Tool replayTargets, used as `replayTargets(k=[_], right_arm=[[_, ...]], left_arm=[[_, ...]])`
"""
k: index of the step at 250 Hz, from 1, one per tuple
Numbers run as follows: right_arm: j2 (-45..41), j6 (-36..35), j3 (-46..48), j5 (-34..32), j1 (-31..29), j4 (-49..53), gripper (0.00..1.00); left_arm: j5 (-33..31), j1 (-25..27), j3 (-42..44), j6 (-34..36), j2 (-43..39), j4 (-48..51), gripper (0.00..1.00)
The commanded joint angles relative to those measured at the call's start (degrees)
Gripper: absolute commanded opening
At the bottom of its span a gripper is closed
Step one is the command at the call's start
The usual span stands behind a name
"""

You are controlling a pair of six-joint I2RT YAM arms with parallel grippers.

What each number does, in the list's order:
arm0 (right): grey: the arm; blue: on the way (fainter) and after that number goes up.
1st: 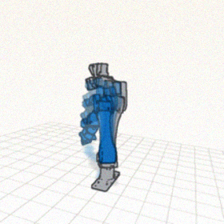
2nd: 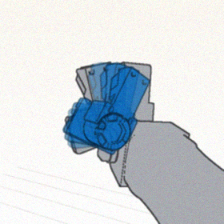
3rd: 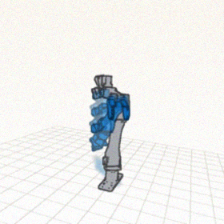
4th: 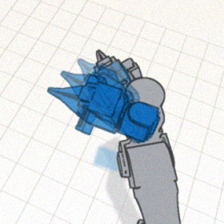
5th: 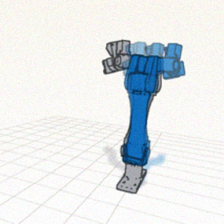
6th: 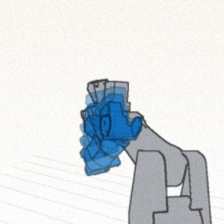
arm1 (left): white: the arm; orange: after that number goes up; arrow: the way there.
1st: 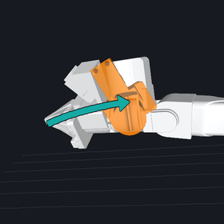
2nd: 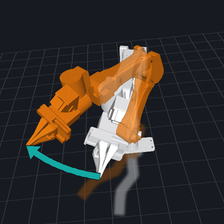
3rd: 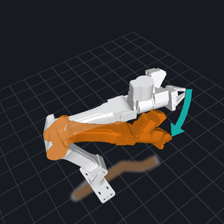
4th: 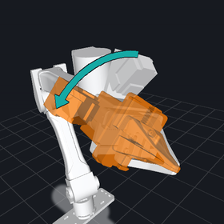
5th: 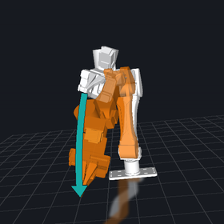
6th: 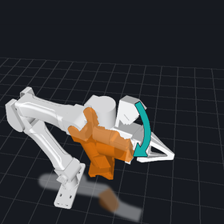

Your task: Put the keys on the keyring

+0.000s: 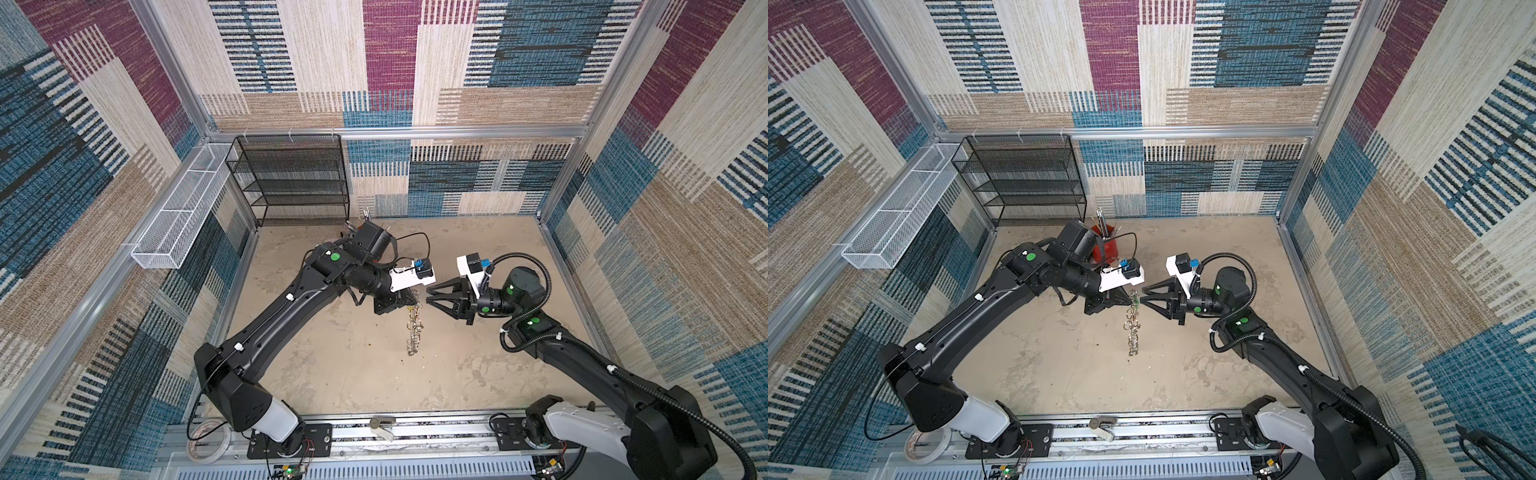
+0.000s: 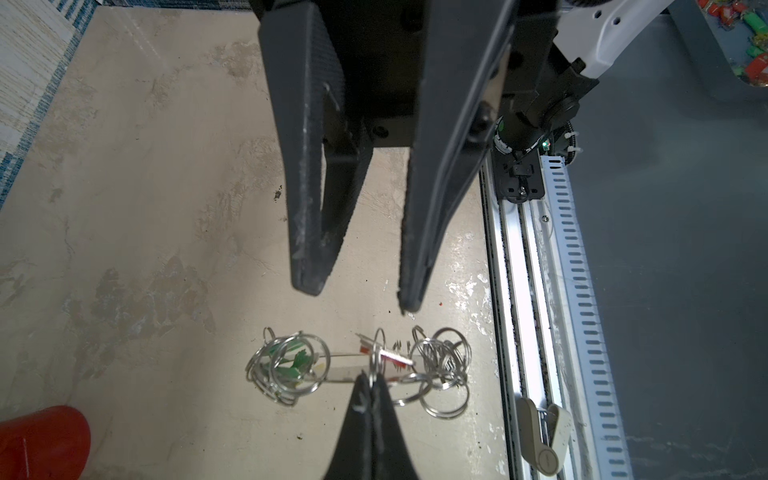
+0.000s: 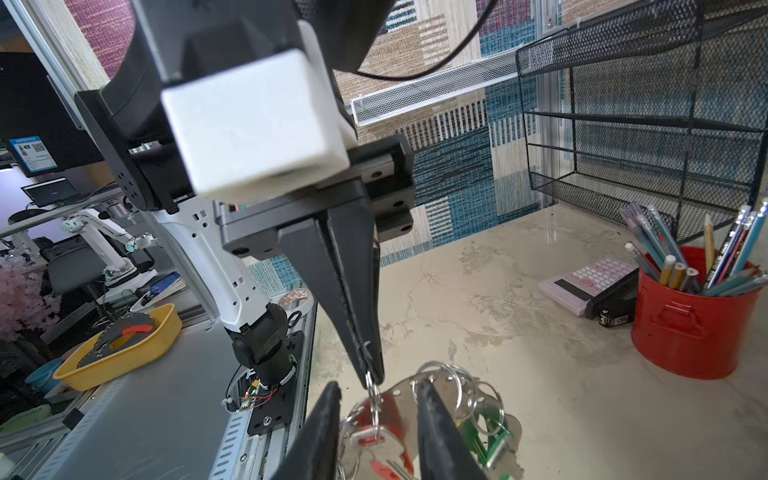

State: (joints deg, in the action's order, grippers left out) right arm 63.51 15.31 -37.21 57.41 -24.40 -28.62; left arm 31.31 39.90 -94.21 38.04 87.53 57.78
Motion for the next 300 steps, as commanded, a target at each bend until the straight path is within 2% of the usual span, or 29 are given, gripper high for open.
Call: replayTargets(k=[1, 32, 46, 95, 151, 179, 300], right_arm=[[-0.51, 2.17, 0.61, 0.07, 0.15, -2.84, 0.39], [-0.69, 2.83, 1.65, 0.57, 0.08, -3.24, 0.44], [-0.49, 3.31, 2.03, 1.36, 0.06, -3.75, 0.45], [-0.89, 4.88, 2.72, 3.76, -0.10, -5.83, 0.47], [-0.14, 4.44, 2.34, 4.98, -1.22, -6.14, 0.46], [0.29, 3.83, 2.07, 4.46, -1.59, -5.37, 0.42], [0.66, 3.60, 2.05, 3.19, -1.84, -5.43, 0.09]], left_arm=[[1.40, -0.07, 1.57, -3.02, -1.77, -4.46, 0.00], [1.39, -0.16, 4.28, -5.35, -4.00, -8.41, 0.00], [3.39, -0.09, 5.88, -6.41, -5.24, -10.76, 0.00], [4.02, -0.10, 9.97, -10.23, -8.28, -17.41, 0.00], [5.32, -0.09, 11.66, -12.37, -8.94, -19.85, 0.00], [6.04, -0.09, 11.76, -12.81, -8.91, -20.02, 0.00], [6.09, -0.12, 12.30, -13.00, -9.10, -20.60, 0.00]])
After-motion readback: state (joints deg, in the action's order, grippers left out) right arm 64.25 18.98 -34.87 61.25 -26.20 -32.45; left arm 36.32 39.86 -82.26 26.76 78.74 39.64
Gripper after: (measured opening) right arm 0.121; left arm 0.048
